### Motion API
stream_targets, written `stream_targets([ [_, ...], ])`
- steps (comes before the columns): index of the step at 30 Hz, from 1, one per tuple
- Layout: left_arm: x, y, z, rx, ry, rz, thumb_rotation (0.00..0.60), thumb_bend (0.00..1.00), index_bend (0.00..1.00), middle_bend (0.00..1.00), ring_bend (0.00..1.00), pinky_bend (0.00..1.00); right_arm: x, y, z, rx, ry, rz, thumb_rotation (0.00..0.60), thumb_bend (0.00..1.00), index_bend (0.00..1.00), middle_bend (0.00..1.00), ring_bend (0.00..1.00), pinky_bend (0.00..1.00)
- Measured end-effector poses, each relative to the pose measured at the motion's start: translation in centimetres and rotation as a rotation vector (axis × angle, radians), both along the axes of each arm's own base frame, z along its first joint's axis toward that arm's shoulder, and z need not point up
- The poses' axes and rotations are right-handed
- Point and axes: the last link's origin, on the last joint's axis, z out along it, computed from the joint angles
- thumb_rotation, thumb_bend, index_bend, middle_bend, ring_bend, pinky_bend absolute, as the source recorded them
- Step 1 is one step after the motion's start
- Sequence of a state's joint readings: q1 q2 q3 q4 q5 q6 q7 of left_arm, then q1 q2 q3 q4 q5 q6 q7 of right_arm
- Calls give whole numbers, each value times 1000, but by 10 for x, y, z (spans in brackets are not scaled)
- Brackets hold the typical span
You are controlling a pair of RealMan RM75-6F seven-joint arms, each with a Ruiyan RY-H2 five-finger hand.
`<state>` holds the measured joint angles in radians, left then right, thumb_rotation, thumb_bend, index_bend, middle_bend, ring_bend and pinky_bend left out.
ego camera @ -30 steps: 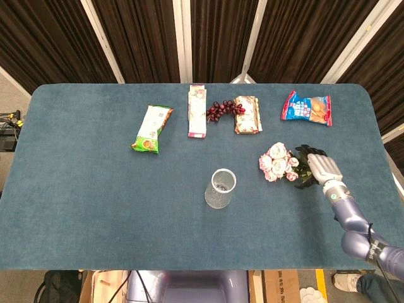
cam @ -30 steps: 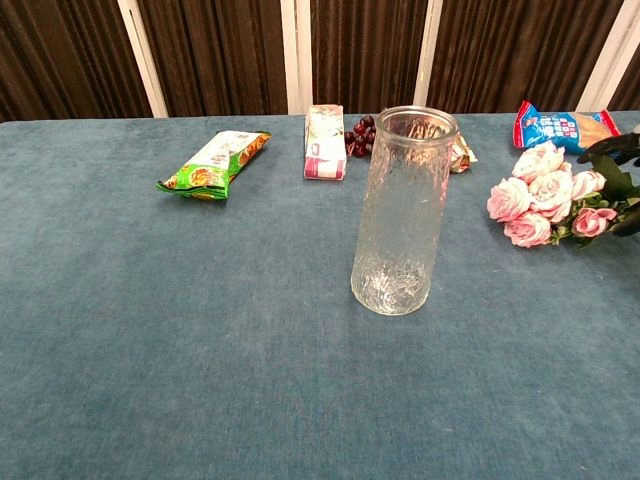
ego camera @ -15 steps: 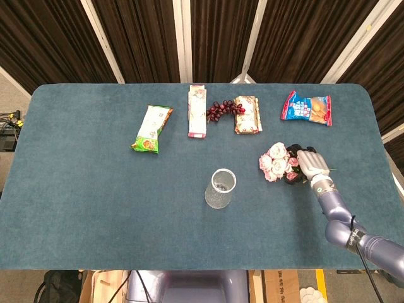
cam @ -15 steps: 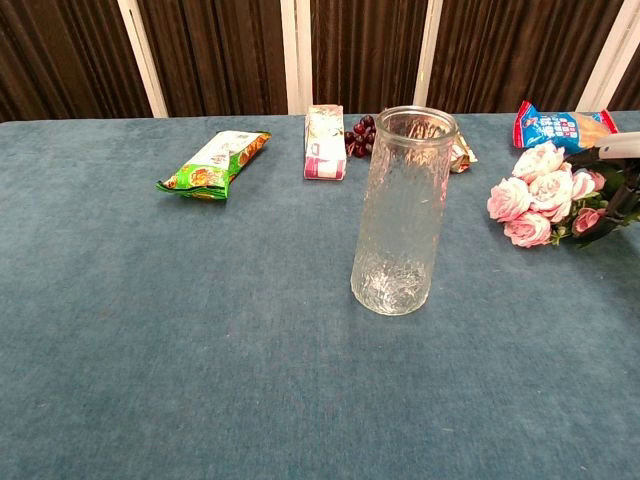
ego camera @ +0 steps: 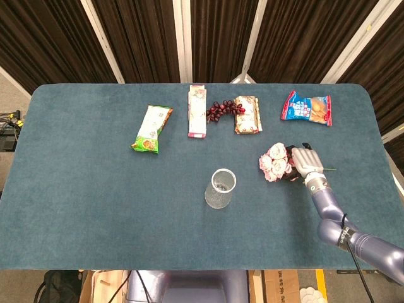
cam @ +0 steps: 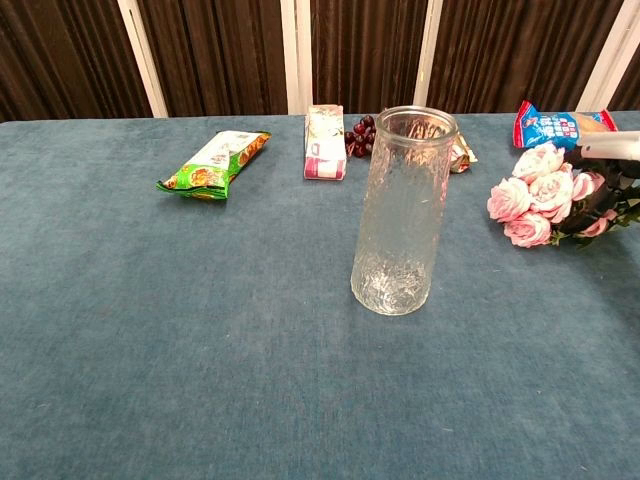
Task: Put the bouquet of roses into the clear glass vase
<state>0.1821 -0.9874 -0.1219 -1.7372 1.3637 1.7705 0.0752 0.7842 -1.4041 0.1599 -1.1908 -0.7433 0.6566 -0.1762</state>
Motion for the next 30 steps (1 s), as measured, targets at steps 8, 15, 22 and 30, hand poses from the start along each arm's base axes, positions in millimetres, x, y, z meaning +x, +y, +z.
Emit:
stream_targets([
  [8,0,0,1,4,-4,2,600,198,89,0,0,0,7,-4,-1,-30,-6,16,600,495,589,475,552,298],
  [15,0,1,0,-3,-11,1,600,198,98,0,0,0,16,-5,9,-70,-116,3,600,527,619,476,569,300],
  [22,-1,2,1,-8,-23,-6,600,198,98,0,0,0,33,0,32,-77,-280,-1,600,527,619,478,569,300],
  [30,0,2,1,-21,-42,-31,600,198,98,0,0,0,86,12,65,-85,-553,47,600,527,639,491,569,252],
])
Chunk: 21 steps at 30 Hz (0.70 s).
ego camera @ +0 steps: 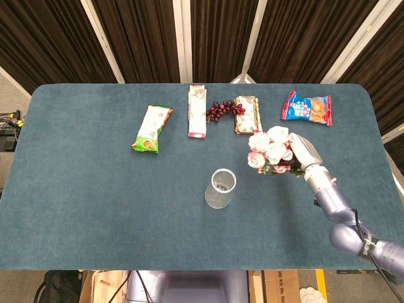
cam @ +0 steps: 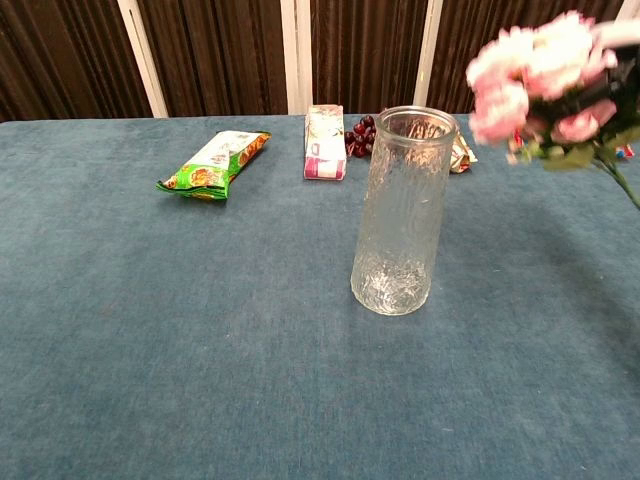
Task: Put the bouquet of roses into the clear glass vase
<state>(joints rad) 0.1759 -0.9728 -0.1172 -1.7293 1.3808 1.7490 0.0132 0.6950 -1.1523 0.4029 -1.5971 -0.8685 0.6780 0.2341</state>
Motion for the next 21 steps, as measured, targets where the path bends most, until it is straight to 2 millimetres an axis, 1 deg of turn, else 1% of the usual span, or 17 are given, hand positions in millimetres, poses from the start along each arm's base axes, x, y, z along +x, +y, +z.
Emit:
stream_targets([
  [3,-1,0,1,-3,-11,-7,600,198,98,0,0,0,34,7,17,-12,-162,32,600,527,647,491,569,228],
  [4,-1,0,1,-5,-15,-8,600,198,98,0,0,0,49,10,26,-21,-234,47,600,527,648,491,569,225],
  [6,-1,0,2,-10,-22,-11,600,198,98,0,0,0,71,14,39,-43,-337,71,600,527,649,491,569,223],
  [7,-2,0,2,-13,-24,-13,600,198,98,0,0,0,88,17,51,-73,-410,89,600,527,649,491,569,223],
  [10,-2,0,3,-22,-29,-18,600,198,98,0,0,0,107,21,68,-130,-505,103,600,527,649,491,569,223],
  [13,-3,0,4,-23,-36,-22,600,198,98,0,0,0,125,26,81,-180,-575,113,600,527,649,491,569,223],
  [16,-4,-1,6,-19,-43,-23,600,198,98,0,0,0,138,28,88,-208,-616,105,600,527,649,491,569,223],
  [21,-5,0,7,-14,-42,-15,600,198,98,0,0,0,155,32,93,-192,-661,67,600,527,649,491,569,223],
])
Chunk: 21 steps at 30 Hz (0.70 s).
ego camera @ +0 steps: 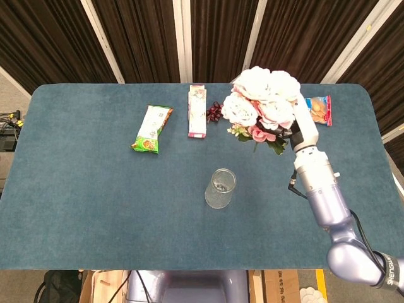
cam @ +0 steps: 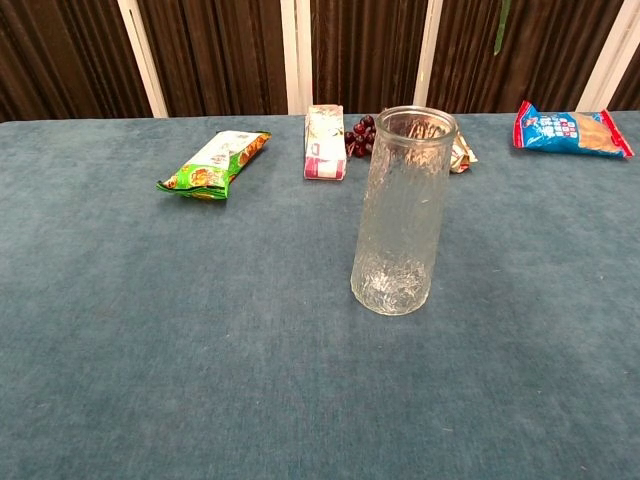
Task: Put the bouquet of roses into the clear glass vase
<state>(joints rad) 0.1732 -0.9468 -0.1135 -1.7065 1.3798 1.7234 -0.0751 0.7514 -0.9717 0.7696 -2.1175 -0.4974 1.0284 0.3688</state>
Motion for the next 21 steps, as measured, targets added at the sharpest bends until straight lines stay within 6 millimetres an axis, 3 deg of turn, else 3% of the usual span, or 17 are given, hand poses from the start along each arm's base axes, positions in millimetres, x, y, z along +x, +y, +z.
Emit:
stream_targets([
  [11,0,-1,0,5,-4,2,600,198,98,0,0,0,36,22,-7,128,-69,-10,600,527,654,491,543,223],
  [21,-1,-2,3,10,-14,10,600,198,98,0,0,0,45,29,-31,167,-82,2,600,527,656,491,536,223],
])
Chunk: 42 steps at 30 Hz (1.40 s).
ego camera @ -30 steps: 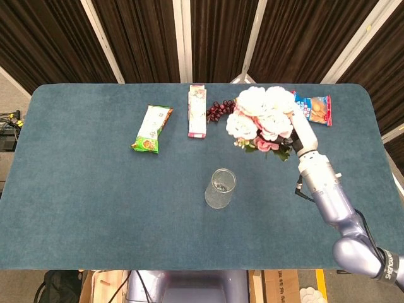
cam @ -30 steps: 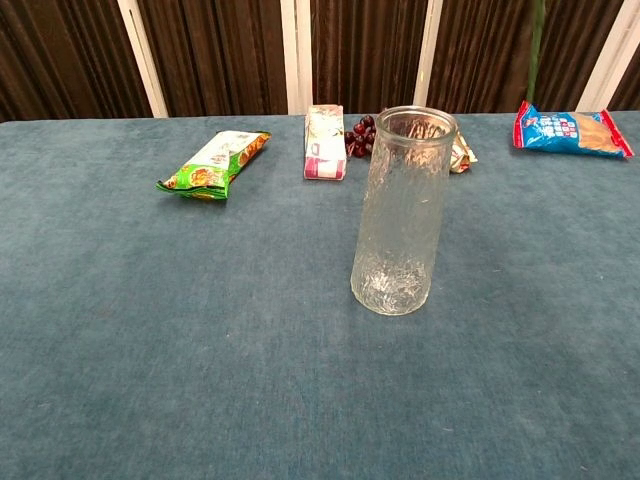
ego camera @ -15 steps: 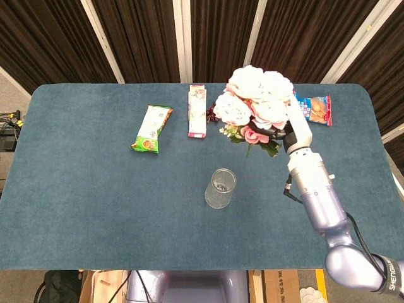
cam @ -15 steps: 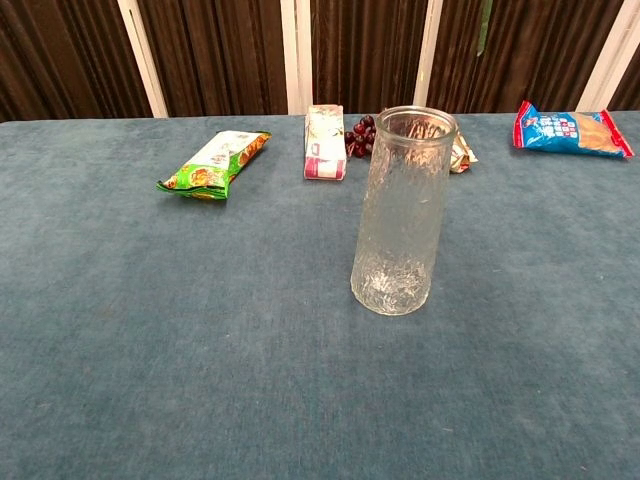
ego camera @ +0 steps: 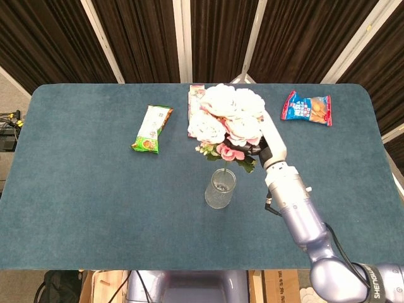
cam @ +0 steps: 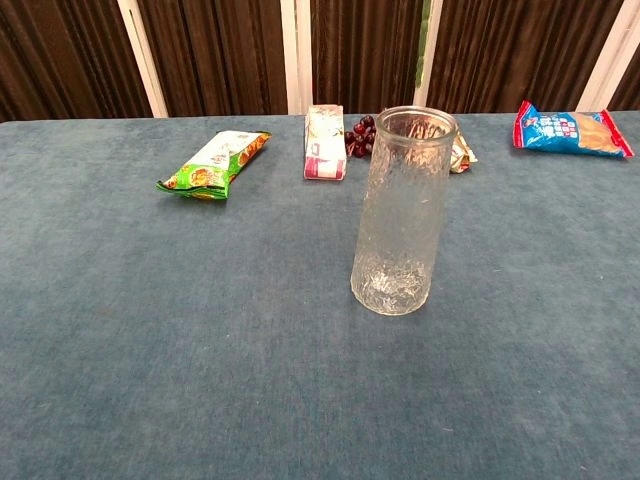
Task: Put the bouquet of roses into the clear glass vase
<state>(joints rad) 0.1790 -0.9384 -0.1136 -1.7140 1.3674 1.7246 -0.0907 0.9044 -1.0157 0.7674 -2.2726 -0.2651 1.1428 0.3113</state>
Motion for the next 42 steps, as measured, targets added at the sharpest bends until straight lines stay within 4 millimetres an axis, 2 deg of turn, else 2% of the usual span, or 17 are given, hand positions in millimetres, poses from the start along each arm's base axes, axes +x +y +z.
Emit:
stream_targets([
  [9,-2,-3,4,12,-13,-2,600,198,98,0,0,0,-7,0,-22,19,14,4,600,527,656,491,530,223],
  [34,0,-3,2,18,8,8,600,198,98,0,0,0,-61,0,-87,161,-10,-1,600,527,656,491,462,212],
  [37,0,-3,2,21,8,12,600,199,98,0,0,0,-67,-1,-96,178,-6,1,600,527,656,491,444,190],
  [40,0,-3,2,22,10,14,600,198,98,0,0,0,-71,-1,-102,193,-3,6,600,522,643,477,398,127],
  [42,0,-3,2,20,11,14,600,198,98,0,0,0,-72,0,-106,205,1,15,600,460,590,417,335,78],
])
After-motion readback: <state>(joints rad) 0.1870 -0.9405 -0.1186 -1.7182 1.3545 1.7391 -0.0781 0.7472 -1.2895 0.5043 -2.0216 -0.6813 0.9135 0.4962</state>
